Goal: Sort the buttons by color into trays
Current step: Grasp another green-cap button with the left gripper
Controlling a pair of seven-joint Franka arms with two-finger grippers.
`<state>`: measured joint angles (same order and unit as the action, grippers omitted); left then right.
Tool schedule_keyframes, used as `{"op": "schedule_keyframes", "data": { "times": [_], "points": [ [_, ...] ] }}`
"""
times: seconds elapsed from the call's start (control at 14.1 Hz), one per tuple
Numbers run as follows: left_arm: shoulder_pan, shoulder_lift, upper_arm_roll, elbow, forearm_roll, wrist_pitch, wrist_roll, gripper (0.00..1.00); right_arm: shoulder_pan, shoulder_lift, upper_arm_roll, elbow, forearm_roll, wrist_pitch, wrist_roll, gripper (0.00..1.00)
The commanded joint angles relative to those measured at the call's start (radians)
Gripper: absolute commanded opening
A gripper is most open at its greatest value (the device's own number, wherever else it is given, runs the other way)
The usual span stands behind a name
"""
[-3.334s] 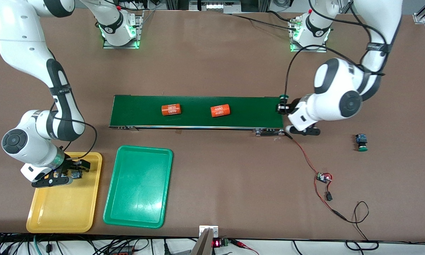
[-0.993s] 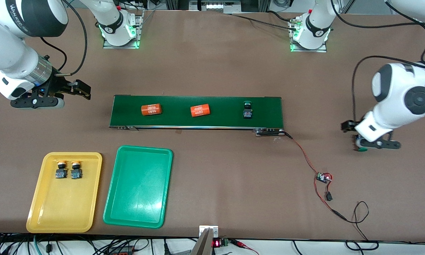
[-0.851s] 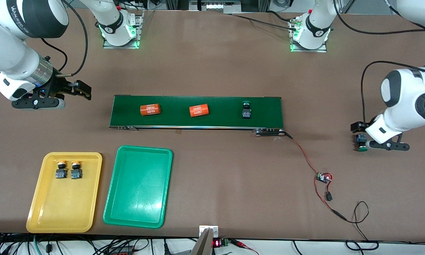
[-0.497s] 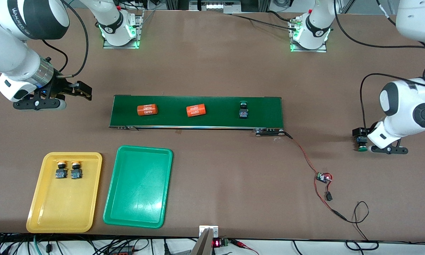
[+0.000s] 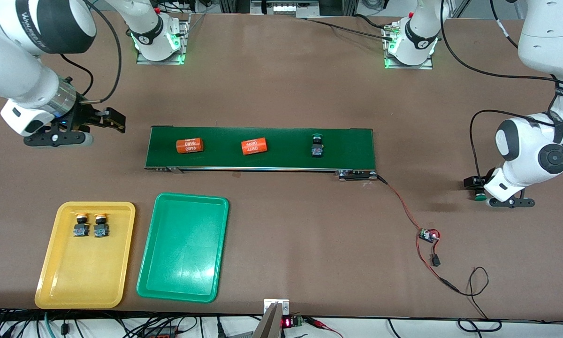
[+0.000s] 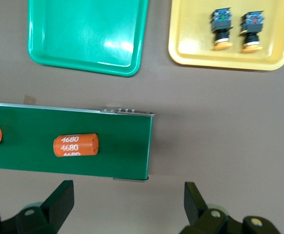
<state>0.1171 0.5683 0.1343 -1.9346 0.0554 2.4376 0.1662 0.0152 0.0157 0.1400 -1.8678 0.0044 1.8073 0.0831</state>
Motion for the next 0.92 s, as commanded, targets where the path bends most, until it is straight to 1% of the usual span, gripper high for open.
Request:
{"op": "schedule_keyframes", "data": {
  "times": [0.0,0.07,0.14,0.28,0.35,0.5,0.71,0.85],
  "points": [
    [-0.002,0.021,0.007,-0.001,-0.051,0.008,-0.004,0.71,0.006,-0.031,0.003,-0.068,0.011,0.038,0.0,1.0],
    [-0.001,0.024,0.007,-0.004,-0.055,0.009,-0.004,0.59,0.005,-0.048,0.001,-0.1,0.011,0.061,0.0,1.0],
    [0.001,0.027,0.007,-0.004,-0.055,0.011,0.005,0.53,0.006,-0.069,0.003,-0.135,0.011,0.088,0.0,1.0],
    [0.001,0.028,0.007,-0.006,-0.051,0.002,0.018,0.28,0.006,-0.134,0.003,-0.242,0.014,0.167,0.001,1.0],
    [0.001,0.022,0.007,-0.004,-0.052,-0.002,0.035,0.2,0.006,-0.16,0.006,-0.29,0.014,0.196,0.001,1.0],
    [0.001,-0.007,0.007,0.0,-0.051,-0.031,0.041,0.16,0.011,-0.175,0.009,-0.335,0.014,0.231,0.006,1.0],
    [-0.001,-0.097,-0.011,0.014,-0.049,-0.155,0.039,0.16,0.011,-0.166,0.078,-0.341,0.014,0.239,0.142,1.0],
    [-0.001,-0.149,-0.05,0.026,-0.054,-0.241,0.035,0.15,0.011,-0.151,0.108,-0.343,0.014,0.247,0.155,1.0]
  ]
}}
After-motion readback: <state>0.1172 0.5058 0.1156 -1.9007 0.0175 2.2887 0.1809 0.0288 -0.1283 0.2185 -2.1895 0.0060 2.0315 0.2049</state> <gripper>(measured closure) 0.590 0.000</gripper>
